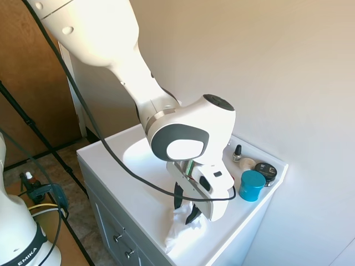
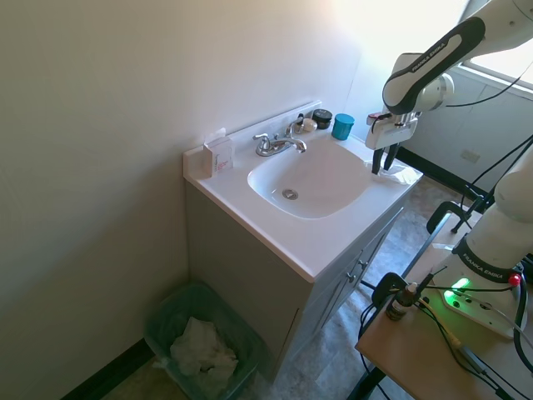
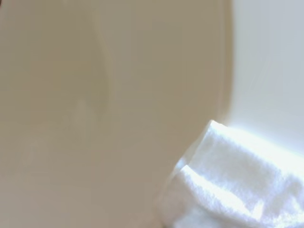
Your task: Throw the tissue in the trash bin
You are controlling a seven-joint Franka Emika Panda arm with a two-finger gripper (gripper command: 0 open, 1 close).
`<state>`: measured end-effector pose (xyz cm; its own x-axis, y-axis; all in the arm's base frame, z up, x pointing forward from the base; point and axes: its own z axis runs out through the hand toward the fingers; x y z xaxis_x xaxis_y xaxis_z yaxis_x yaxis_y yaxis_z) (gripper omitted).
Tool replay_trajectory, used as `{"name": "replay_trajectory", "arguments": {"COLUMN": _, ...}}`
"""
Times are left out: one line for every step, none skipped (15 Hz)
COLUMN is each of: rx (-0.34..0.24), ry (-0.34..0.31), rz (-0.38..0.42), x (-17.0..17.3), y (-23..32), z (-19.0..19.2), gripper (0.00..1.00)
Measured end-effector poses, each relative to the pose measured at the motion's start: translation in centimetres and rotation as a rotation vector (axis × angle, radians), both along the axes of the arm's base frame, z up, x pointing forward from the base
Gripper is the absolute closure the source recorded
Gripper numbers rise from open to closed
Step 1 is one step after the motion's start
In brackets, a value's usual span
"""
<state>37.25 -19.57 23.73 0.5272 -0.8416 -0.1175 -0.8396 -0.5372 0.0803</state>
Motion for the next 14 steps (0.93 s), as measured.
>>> {"name": "replay_trajectory", "arguments": {"rx": 0.004, "ry": 0.001, "rz": 0.002, "x": 0.1, "y": 0.1, "z": -0.2, "gripper": 1.0}}
{"name": "replay_trajectory", "arguments": {"rx": 0.007, "ry": 0.001, "rz": 0.006, "x": 0.1, "y": 0.1, "z": -0.4, "gripper": 1.0}}
{"name": "replay_trajectory", "arguments": {"rx": 0.007, "ry": -0.001, "rz": 0.01, "x": 0.2, "y": 0.1, "z": -0.4, "gripper": 1.0}}
{"name": "replay_trajectory", "arguments": {"rx": 0.009, "ry": -0.003, "rz": 0.014, "x": 0.3, "y": 0.1, "z": -0.4, "gripper": 1.0}}
{"name": "replay_trajectory", "arguments": {"rx": 0.011, "ry": -0.005, "rz": 0.015, "x": 0.4, "y": 0.1, "z": -0.4, "gripper": 1.0}}
{"name": "replay_trajectory", "arguments": {"rx": 0.014, "ry": -0.008, "rz": 0.016, "x": 0.4, "y": 0.1, "z": -0.3, "gripper": 1.0}}
{"name": "replay_trajectory", "arguments": {"rx": 0.014, "ry": -0.009, "rz": 0.017, "x": 0.5, "y": 0.1, "z": -0.3, "gripper": 1.0}}
{"name": "replay_trajectory", "arguments": {"rx": 0.013, "ry": -0.013, "rz": 0.017, "x": 0.5, "y": 0.1, "z": -0.2, "gripper": 1.0}}
{"name": "replay_trajectory", "arguments": {"rx": 0.011, "ry": -0.017, "rz": 0.017, "x": 0.6, "y": 0.1, "z": -0.1, "gripper": 1.0}}
{"name": "replay_trajectory", "arguments": {"rx": 0.009, "ry": -0.023, "rz": 0.017, "x": 0.7, "y": 0.1, "z": 0.2, "gripper": 1.0}}
{"name": "replay_trajectory", "arguments": {"rx": 0.006, "ry": -0.034, "rz": 0.018, "x": 0.8, "y": 0.1, "z": 0.6, "gripper": 1.0}}
{"name": "replay_trajectory", "arguments": {"rx": 0.003, "ry": -0.047, "rz": 0.02, "x": 0.9, "y": 0.1, "z": 1.3, "gripper": 1.0}}
{"name": "replay_trajectory", "arguments": {"rx": 0.0, "ry": -0.061, "rz": 0.023, "x": 1.1, "y": 0.3, "z": 2.0, "gripper": 1.0}}
{"name": "replay_trajectory", "arguments": {"rx": -0.003, "ry": -0.076, "rz": 0.028, "x": 1.4, "y": 0.6, "z": 3.0, "gripper": 1.0}}
